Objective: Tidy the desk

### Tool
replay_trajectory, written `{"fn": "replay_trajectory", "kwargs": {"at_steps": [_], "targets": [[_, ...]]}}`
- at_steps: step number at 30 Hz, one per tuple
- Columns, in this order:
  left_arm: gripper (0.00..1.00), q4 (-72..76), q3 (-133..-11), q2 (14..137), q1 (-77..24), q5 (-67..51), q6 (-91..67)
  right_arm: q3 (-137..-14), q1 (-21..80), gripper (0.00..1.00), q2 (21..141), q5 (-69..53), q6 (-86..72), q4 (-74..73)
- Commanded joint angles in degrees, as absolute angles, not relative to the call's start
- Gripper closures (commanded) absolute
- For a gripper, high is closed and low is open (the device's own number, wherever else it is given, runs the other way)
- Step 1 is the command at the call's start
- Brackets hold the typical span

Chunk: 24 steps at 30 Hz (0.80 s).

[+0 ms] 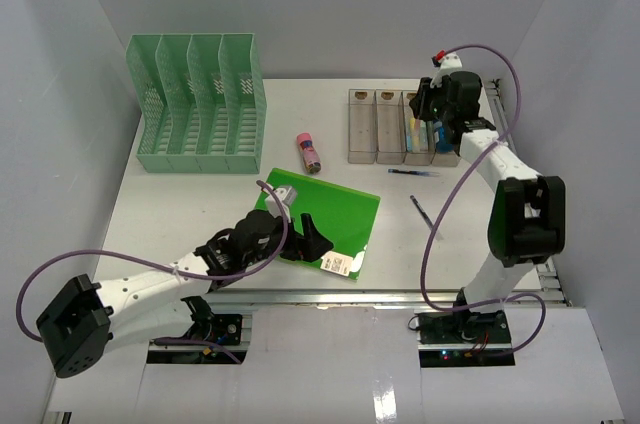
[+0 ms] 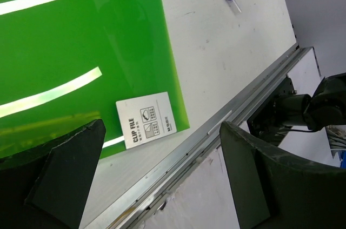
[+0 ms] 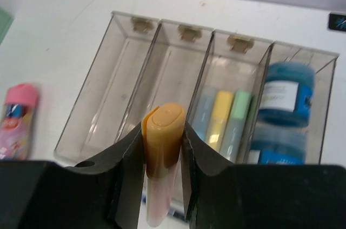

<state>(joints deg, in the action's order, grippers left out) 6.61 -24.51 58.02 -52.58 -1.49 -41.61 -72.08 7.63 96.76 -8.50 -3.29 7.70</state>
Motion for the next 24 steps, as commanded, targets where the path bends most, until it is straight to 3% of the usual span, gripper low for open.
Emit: {"fn": "replay_trajectory", "kwargs": {"at_steps": [1,3,9,14,19,24], "targets": [[0.02,1.7,-23.3,51.3,-52.4,1.9,-41.8,-81.9,6.5,0.88,105.5,-2.0,-0.3,8.9],[0.02,1.2,-22.4,49.9,-52.3,2.4,-41.9,-83.1,6.2,0.83,107.9,-2.0,0.7,8.9],[0.02,1.5,-20.9,46.8,-52.4,2.3,-43.6,-85.8,6.1,0.54,113.3,-2.1,2.4,8.0],[0.02,0.1,-21.5,45.2,-52.3,1.9,-44.4,-85.7,5.2,0.24,113.0,-4.0,3.3,6.1],[0.02,-2.4,-21.7,43.7,-52.4,1.9,-45.6,-84.5,2.6,0.09,105.2,-20.5,11.5,-3.5],[0.02,-3.6,-22.2,42.8,-52.4,1.4,-46.3,-77.7,1.8,0.08,91.9,-39.2,30.7,-23.3]]}}
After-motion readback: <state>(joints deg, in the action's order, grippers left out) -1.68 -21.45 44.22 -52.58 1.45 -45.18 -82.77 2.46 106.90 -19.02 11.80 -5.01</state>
